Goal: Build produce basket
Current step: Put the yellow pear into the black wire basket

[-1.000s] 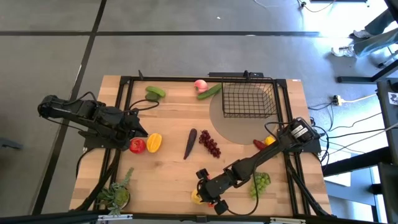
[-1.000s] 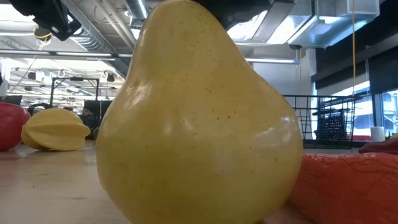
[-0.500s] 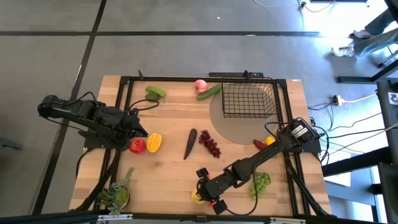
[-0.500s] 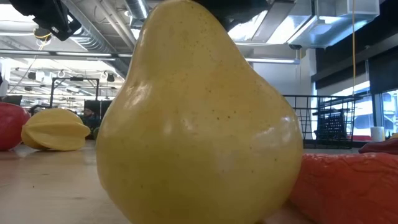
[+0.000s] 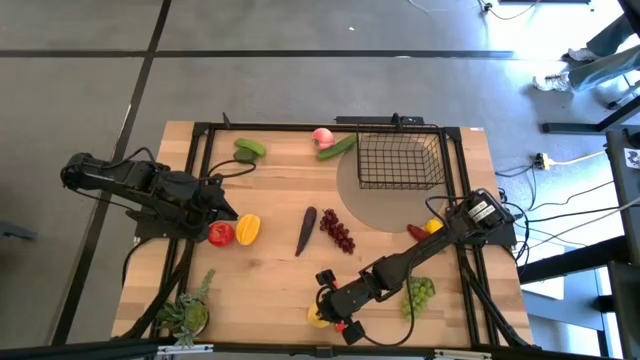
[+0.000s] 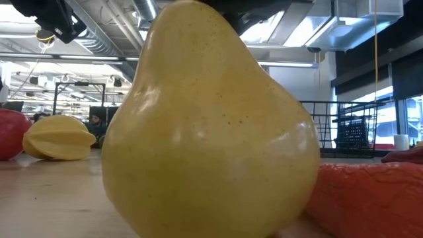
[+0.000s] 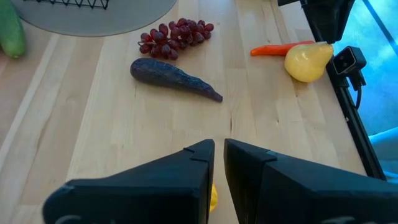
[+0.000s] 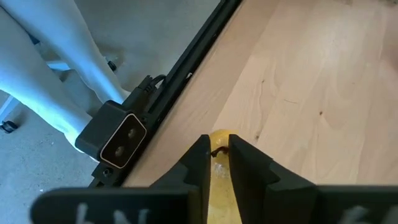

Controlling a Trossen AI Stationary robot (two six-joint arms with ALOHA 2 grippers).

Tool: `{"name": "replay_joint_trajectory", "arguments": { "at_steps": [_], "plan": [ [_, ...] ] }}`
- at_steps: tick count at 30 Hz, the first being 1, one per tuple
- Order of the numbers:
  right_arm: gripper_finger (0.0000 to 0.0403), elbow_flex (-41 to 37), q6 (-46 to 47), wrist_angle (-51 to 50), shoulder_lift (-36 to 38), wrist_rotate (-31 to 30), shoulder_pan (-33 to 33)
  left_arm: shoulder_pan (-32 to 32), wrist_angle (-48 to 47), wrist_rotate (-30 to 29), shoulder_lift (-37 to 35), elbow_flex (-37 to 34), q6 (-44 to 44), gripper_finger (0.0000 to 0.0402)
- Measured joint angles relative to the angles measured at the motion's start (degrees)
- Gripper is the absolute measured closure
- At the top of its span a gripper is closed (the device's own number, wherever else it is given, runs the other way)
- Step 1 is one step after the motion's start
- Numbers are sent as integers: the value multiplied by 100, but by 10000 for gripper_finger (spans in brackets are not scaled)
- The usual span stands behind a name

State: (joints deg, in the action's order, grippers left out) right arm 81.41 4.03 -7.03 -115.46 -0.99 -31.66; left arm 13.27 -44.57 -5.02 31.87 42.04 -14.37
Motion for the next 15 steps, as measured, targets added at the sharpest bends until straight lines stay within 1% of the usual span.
{"name": "replay_joint_trajectory", "arguments": {
  "at_steps": [9,15],
  "plan": [
    [397,0,10,0,0,2,0,-1,-1,0,-2,0,0,374],
    [399,0,25,-2,0,0,4,1,-1,0,-1,0,0,374]
  ]
}}
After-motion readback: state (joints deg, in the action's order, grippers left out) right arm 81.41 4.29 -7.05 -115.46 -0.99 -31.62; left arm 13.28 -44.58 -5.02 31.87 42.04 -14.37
